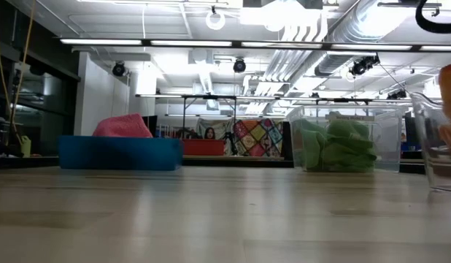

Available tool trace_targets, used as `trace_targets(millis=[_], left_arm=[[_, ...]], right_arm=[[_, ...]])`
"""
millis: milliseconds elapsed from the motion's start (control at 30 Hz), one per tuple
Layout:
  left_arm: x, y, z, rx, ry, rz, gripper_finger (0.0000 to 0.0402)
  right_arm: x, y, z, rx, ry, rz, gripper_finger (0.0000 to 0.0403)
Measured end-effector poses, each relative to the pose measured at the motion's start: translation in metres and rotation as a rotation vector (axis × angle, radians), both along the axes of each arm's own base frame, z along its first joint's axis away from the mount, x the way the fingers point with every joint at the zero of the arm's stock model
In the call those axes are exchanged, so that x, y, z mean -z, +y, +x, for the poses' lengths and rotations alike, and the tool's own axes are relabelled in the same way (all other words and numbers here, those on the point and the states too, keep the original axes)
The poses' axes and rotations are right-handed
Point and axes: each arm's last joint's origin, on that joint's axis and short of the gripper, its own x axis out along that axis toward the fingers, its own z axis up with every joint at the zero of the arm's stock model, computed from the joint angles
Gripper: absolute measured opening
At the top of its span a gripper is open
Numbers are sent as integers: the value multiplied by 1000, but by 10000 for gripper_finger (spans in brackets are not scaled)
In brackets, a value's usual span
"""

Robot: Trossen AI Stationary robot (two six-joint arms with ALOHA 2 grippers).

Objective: Sort microfiber towel by color & place in baskets
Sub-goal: Put the orange towel into the bottom transparent bin

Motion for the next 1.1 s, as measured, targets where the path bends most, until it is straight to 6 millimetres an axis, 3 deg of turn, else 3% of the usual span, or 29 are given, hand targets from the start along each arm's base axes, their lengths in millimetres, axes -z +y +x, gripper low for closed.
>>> trace_targets(millis=[133,267,467,600,733,867,1100], left_arm=[[0,0,0,-16,7,19,216],[0,0,0,-19,8,19,216],[0,0,0,-20,9,20,216],[0,0,0,-21,12,27,216],[0,0,0,-24,21,53,216],[0,0,0,-24,21,53,216],[2,1,-2,-22,55,72,216]], right_arm=[[-16,-2,0,7,40,-12,51],[-38,0,1,3,85,-35,121],[-93,9,8,-86,108,-2,230],[-128,11,13,-106,45,15,270],[-144,13,17,-68,-22,21,272],[-152,20,27,-43,-161,76,250],[-148,7,58,56,-319,18,197]])
